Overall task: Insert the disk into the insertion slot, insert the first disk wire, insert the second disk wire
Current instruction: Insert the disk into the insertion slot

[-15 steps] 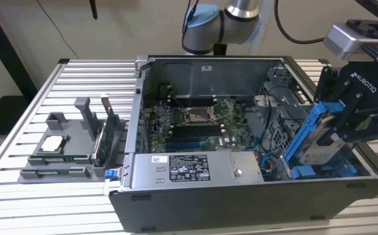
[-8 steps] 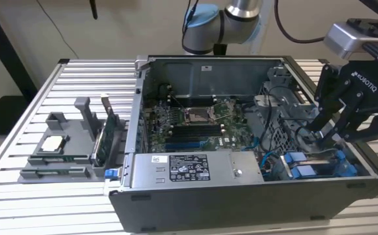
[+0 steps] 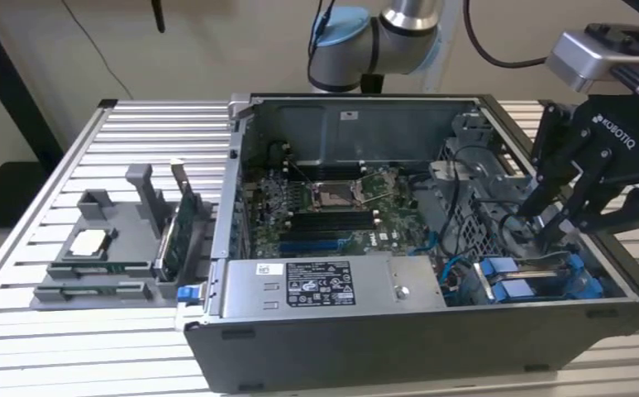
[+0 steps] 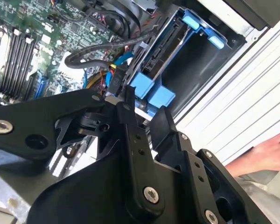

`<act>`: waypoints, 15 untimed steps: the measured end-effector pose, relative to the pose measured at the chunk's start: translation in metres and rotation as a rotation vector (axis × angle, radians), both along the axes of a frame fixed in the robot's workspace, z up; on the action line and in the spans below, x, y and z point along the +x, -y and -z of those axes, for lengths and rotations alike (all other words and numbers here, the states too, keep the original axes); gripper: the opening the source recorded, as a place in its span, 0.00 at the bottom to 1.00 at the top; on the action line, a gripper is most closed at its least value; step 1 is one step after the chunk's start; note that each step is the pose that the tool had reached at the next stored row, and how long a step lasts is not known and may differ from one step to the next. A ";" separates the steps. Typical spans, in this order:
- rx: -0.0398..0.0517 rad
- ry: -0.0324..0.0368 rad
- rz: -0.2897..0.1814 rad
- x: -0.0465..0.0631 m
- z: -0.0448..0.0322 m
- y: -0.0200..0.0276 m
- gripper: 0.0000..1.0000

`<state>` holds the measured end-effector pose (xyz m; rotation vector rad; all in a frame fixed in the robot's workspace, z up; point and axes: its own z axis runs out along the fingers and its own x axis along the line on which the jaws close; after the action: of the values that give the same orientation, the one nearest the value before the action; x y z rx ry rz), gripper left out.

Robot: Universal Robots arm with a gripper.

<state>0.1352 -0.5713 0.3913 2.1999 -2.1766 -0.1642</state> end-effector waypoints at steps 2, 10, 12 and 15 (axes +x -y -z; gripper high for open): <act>0.0166 0.0000 0.000 -0.001 -0.0007 -0.0005 0.41; 0.0754 0.0220 -0.002 -0.001 -0.0039 -0.0011 0.41; 0.0831 0.0475 -0.004 -0.002 -0.0039 -0.0013 0.41; 0.0853 0.0913 -0.007 -0.007 -0.0030 -0.0013 0.41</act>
<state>0.1283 -0.5700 0.3943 2.3037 -2.2487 -0.1624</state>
